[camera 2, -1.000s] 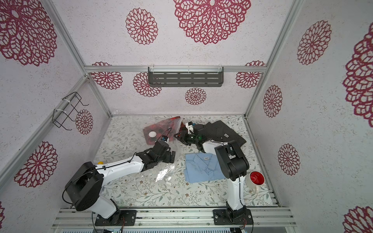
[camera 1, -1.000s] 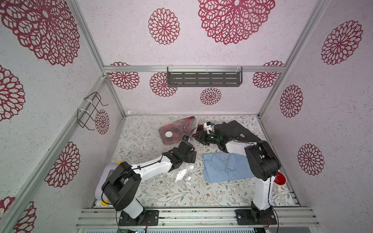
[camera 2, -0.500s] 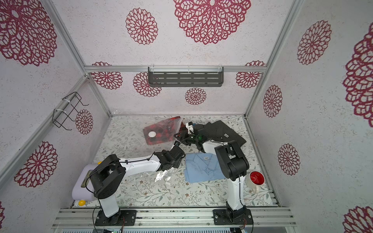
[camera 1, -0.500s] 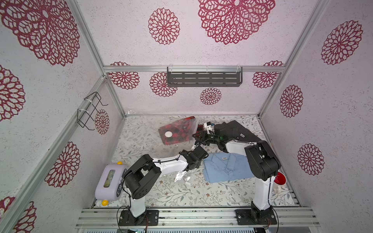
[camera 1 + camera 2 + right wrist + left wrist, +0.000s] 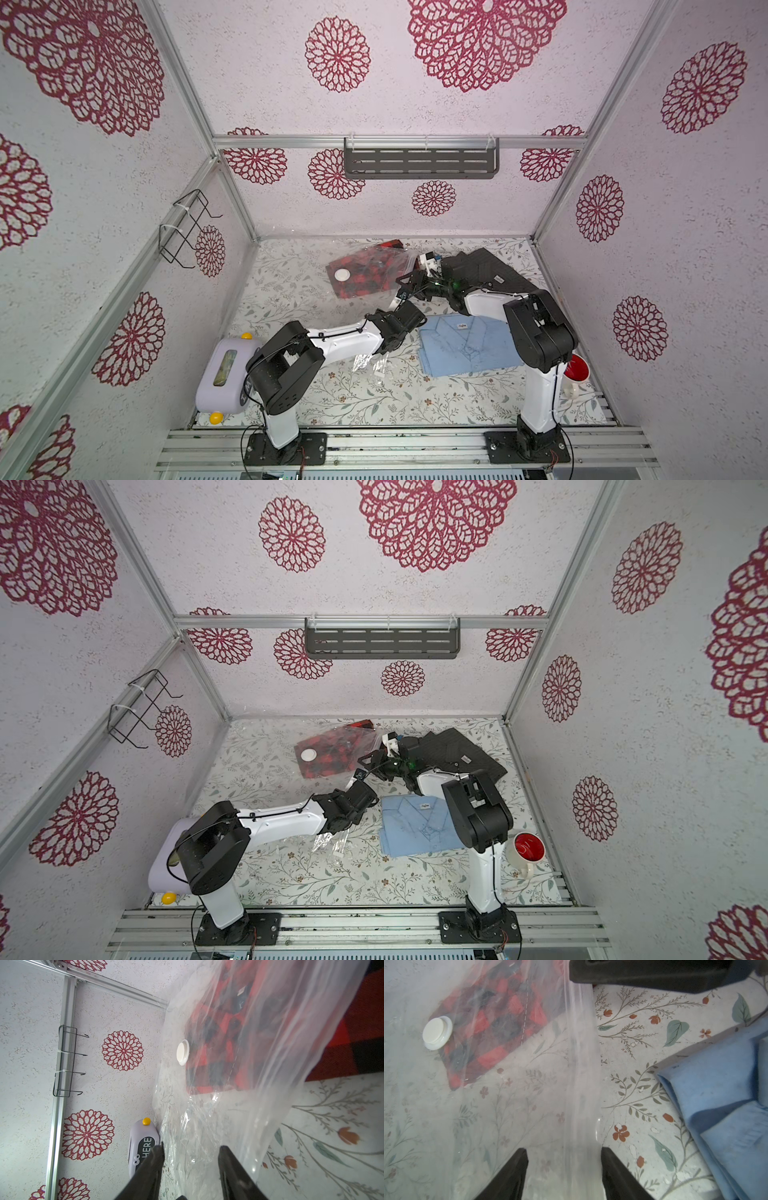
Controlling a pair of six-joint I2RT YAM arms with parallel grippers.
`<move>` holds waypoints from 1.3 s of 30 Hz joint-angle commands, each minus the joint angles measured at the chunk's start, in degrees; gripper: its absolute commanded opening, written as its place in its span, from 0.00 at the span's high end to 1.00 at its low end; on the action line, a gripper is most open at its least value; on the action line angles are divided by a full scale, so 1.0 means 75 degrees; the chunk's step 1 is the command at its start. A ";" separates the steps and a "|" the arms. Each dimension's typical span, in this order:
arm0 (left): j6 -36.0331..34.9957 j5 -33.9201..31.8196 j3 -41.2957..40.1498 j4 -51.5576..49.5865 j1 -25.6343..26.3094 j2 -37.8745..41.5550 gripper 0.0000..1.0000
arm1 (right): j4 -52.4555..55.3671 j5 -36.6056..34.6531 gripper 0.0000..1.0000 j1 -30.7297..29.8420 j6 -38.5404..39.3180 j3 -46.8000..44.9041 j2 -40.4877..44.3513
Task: Place the folded shirt into the vacuum bag
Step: Adjust the vacuum bag at the center of the board, then move the shirt at the center of the board.
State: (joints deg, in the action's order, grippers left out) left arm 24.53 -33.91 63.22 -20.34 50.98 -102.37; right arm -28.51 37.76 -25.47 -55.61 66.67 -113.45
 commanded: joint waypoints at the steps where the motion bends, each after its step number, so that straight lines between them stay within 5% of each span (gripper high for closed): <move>1: 0.0143 0.0117 -0.0163 0.0197 -0.0133 0.0350 0.41 | -0.0226 0.0016 0.52 0.0040 -0.0021 -0.0100 0.0278; 23: 0.0714 0.1060 -0.0888 0.0565 -0.1226 0.1129 0.61 | -0.0027 -0.0577 0.52 0.0675 0.0252 -0.0804 0.1036; 33: 0.1023 0.0593 -0.1235 0.0573 -0.1523 0.1665 0.90 | -0.0719 -0.0885 0.55 0.0661 -0.0490 -0.0120 0.0043; 39: 0.1155 0.0269 -0.1578 0.0700 -0.1640 0.2233 0.99 | -0.0625 -0.1167 0.60 0.0400 -0.0971 0.1134 -0.0991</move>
State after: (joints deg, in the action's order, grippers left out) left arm 32.03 -29.36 52.16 -16.27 39.27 -87.94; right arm -31.66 30.89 -21.37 -60.14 70.57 -119.09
